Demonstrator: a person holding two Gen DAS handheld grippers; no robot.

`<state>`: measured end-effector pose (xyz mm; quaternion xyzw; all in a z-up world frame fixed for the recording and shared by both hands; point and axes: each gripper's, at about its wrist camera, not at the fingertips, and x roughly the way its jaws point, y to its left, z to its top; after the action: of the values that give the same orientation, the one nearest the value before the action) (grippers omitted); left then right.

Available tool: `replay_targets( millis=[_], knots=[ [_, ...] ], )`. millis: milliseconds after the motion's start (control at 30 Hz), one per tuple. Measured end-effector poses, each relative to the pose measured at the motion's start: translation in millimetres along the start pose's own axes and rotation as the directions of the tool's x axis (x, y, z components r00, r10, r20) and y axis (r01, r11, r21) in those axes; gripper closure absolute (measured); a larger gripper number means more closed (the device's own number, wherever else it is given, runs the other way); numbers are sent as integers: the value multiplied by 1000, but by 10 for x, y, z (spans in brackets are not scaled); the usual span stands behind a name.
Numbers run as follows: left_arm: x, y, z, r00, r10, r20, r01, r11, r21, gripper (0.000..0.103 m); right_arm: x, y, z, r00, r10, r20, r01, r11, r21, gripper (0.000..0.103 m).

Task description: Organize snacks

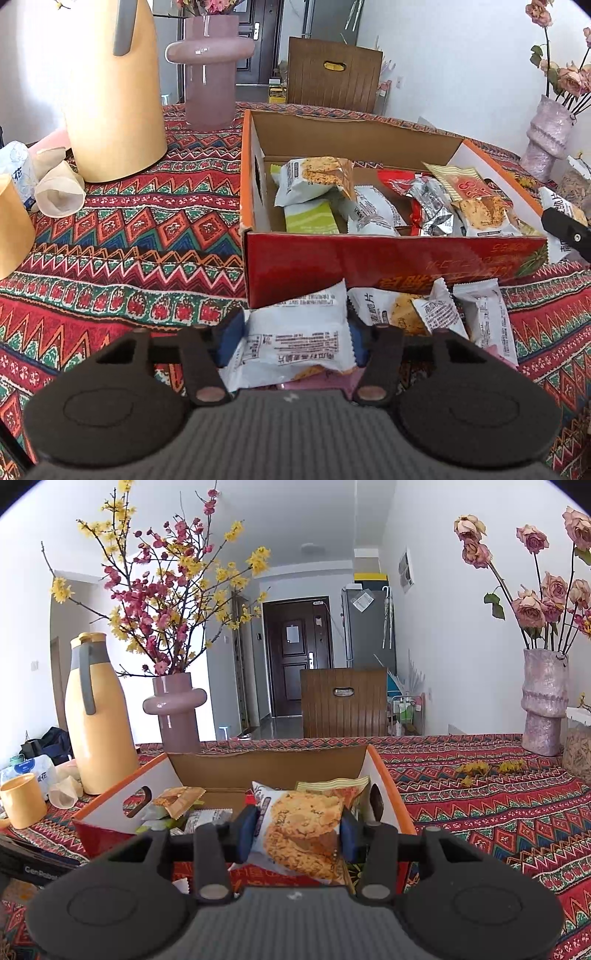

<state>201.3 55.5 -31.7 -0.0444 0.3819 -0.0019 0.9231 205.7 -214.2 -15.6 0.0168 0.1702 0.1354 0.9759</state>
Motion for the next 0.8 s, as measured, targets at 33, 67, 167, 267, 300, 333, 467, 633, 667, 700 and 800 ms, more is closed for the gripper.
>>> replay_targets(
  millis=[33,67,167,267,300,333,467,633,667,700,800],
  knots=[
    [-12,-2,-5,1000,0,3,0,1000,2,46,-1,1,2,1000,0,0,0,1000,0,59],
    [-17,-2,-9,1000,-1,5,1,1000,4,47,0,0,1,1000,0,0,0,1000,0,59],
    [-45,-1,-22,1000,-2,11,2,1000,4,49,-2,0,2,1000,0,0,0,1000,0,59],
    [-87,0,-31,1000,-3,24,3,1000,5,51,0,-9,-8,1000,-1,0,1,1000,1,59],
    [-104,0,-35,1000,-4,29,4,1000,6,51,-1,-8,-6,1000,-1,0,1,1000,0,59],
    [-121,4,-42,999,-4,32,4,1000,7,51,-2,-8,-6,1000,-1,0,1,1000,0,59],
    [-176,14,-55,999,-6,44,6,1000,6,54,-1,-10,-8,1000,0,1,0,1000,0,59],
    [-225,18,-74,998,-13,53,13,1000,8,63,-3,-10,-7,1000,-1,0,1,1000,0,59],
    [-223,23,-80,999,-15,52,14,1000,7,62,-3,-10,-7,1000,-1,0,1,1000,0,59],
    [-219,30,-84,999,-14,51,14,1000,3,60,-2,-12,-11,1000,-2,0,2,1000,0,59],
    [-200,62,-97,999,-7,45,7,1000,-11,46,-3,-14,-11,1000,-2,0,2,1000,0,59]
  ],
)
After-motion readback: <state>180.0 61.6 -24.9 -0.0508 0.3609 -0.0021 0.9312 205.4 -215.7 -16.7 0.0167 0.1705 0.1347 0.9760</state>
